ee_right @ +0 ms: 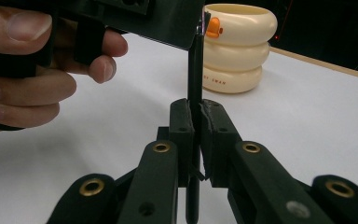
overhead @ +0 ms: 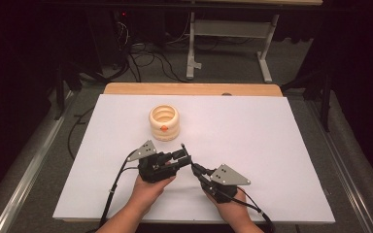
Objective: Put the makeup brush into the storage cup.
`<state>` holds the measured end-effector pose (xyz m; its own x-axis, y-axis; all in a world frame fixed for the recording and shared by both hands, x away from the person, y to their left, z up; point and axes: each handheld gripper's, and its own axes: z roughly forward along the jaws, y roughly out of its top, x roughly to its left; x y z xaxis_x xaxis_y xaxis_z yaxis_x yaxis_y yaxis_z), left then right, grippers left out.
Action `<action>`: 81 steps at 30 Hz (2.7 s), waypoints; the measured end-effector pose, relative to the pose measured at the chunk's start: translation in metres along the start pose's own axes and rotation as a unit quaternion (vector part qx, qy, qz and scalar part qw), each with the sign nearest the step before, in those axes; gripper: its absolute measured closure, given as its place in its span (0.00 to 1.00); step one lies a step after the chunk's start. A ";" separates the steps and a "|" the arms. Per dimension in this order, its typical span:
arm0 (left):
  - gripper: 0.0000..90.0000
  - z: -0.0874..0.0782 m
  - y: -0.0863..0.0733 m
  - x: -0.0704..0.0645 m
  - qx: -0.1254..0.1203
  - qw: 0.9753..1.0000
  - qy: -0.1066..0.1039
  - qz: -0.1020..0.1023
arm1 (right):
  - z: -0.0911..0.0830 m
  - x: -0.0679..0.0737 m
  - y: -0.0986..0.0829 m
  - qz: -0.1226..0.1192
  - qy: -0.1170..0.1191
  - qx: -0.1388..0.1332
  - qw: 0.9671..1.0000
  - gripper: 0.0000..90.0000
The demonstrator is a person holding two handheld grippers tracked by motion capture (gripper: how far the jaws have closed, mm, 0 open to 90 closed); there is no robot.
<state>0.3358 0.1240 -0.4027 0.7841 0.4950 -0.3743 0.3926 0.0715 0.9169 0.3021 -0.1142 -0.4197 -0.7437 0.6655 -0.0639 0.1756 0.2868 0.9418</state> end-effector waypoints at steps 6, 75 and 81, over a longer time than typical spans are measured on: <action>0.78 0.000 -0.001 0.000 0.001 1.000 -0.007 -0.001 | 0.000 0.000 0.000 -0.001 0.003 -0.001 1.000 0.95; 0.92 -0.006 0.002 -0.001 -0.004 1.000 0.000 0.011 | -0.002 -0.001 0.003 -0.008 0.011 0.004 1.000 0.75; 0.92 -0.012 0.005 0.002 -0.010 1.000 0.020 0.014 | -0.003 -0.001 0.004 -0.006 0.011 0.003 1.000 0.67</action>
<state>0.3335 0.1353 -0.3969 0.7748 0.5308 -0.3435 0.3606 0.0753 0.9297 0.3016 -0.1156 -0.4147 -0.7602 0.6462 -0.0669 0.1710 0.2983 0.9390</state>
